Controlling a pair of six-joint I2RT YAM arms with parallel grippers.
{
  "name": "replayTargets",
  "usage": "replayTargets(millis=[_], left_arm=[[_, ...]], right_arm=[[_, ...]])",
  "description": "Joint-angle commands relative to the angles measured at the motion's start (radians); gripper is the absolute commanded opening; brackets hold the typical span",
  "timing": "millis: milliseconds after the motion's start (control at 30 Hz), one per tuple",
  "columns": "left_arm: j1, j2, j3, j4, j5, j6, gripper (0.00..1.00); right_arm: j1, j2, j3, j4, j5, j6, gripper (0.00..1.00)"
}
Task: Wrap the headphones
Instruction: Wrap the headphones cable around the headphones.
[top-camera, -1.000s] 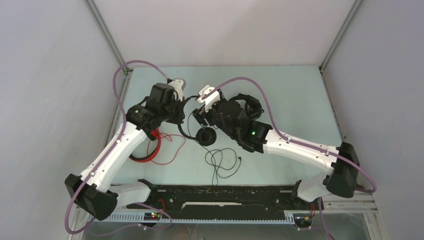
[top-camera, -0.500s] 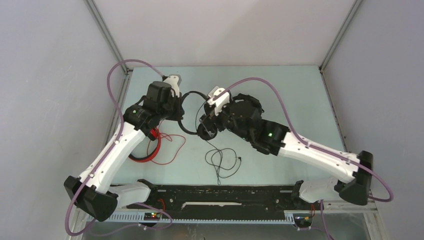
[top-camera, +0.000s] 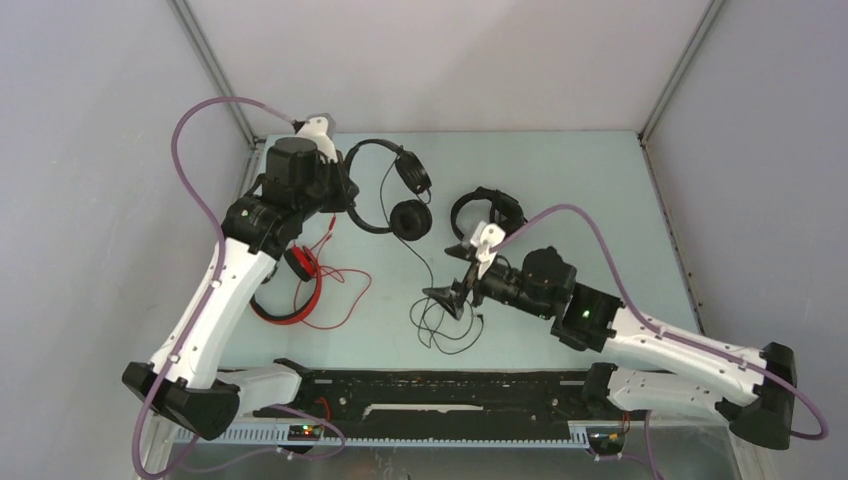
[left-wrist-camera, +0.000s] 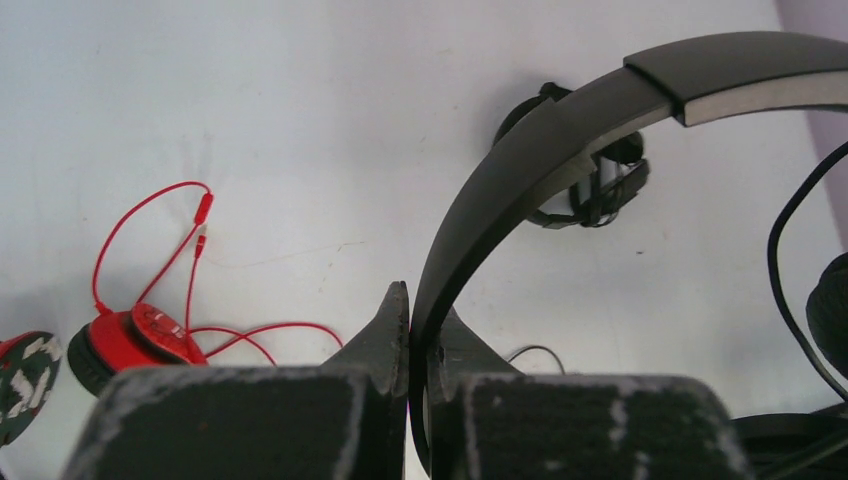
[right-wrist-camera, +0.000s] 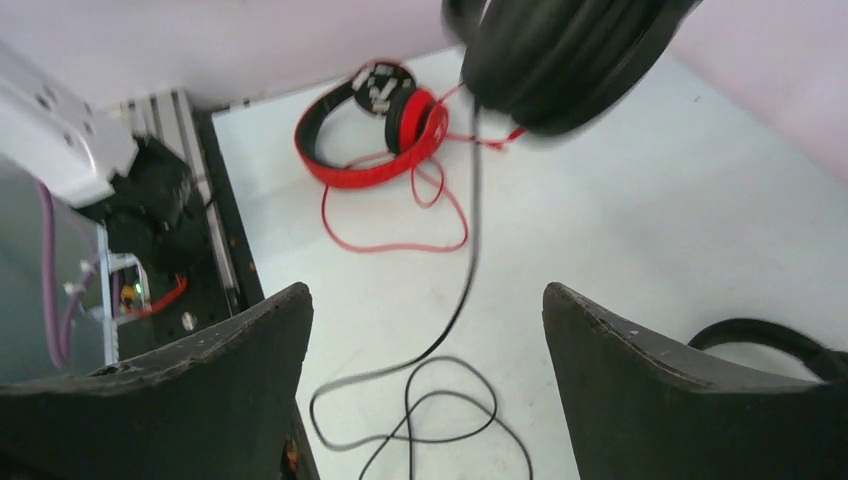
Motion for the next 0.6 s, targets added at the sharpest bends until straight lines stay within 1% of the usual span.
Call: replayTargets(millis=[0,100,233,300,367,467,567], left_arm=[[0.004,-0.037,0.065,0.039,0.085,-0.075,0.00],[0.005,-0.055,0.056,0.057,0.145,-0.096,0.00],[0.005,-0.071,0.068,0.060,0.155,-0.105,0.00],[0.005,-0.074,0.078,0.064,0.162,-0.109,0.00],[0.005,-0.077,0.084,0.066,0.171,-0.116,0.00],[0.004,-0.076,0.091,0.064,0.165,-0.120,0.00],[0.005,-0.068,0.113,0.059,0.167,-0.128,0.00]], right_arm=[[-0.007,0.017,-0.136,0.313,-0.093,-0.048,0.88],[-0.013,0.094,-0.160,0.388,-0.069,-0.036,0.87],[-0.018,0.198,-0.162,0.441,-0.061,0.032,0.83],[-0.016,0.245,-0.175,0.501,-0.071,0.062,0.81],[-0.008,0.276,-0.199,0.547,-0.036,0.089,0.79],[0.006,0.317,-0.286,0.675,0.004,0.117,0.77],[0.011,0.355,-0.338,0.789,-0.008,0.150,0.73]])
